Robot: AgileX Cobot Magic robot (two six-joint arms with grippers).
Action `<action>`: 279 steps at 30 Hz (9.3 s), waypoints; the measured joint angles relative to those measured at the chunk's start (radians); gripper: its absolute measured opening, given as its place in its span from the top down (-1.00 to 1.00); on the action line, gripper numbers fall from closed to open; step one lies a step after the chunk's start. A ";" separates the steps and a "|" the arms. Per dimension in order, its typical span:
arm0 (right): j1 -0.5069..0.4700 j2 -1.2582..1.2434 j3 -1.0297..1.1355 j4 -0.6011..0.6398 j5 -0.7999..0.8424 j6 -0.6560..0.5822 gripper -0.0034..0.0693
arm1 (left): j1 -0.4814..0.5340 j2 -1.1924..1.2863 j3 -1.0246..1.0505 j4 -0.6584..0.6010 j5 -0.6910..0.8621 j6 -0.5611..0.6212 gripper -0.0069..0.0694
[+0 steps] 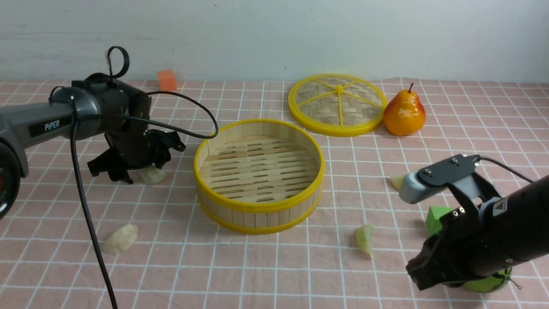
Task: Put the dumplings into the steamer on the table with the pink tablecloth.
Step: 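Reach for and grasp a dumpling on the table with the left gripper, then place the dumpling into the bamboo steamer basket with the left gripper, then reach for and grasp a dumpling on the table with the left gripper, then place the dumpling into the bamboo steamer basket with the left gripper, then reach for and grasp a dumpling lying on the table beside the steamer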
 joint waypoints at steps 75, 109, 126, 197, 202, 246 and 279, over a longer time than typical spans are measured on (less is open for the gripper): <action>0.000 0.000 0.000 0.129 -0.005 -0.029 0.75 | -0.241 -1.148 0.772 0.227 -0.013 -0.031 -0.06; 0.000 0.000 0.000 0.260 0.050 -0.127 0.69 | -0.073 -0.487 0.554 -0.046 0.041 0.532 0.17; 0.000 0.000 0.000 0.328 0.059 -0.150 0.67 | -0.073 -0.361 0.539 0.029 0.007 0.396 0.23; 0.000 0.000 0.000 0.430 0.069 -0.312 0.60 | -0.324 -0.251 0.127 -0.100 -0.139 0.495 0.03; 0.000 0.000 0.000 0.434 0.074 -0.314 0.60 | -0.324 -0.124 0.070 -0.089 -0.063 0.513 0.03; -0.040 0.519 -0.744 -0.419 0.114 0.412 -0.31 | -0.323 -1.561 1.162 0.189 -0.159 0.252 0.86; -0.115 0.852 -0.942 -0.440 0.246 0.156 0.34 | -0.323 -1.563 1.190 0.214 -0.329 0.184 0.86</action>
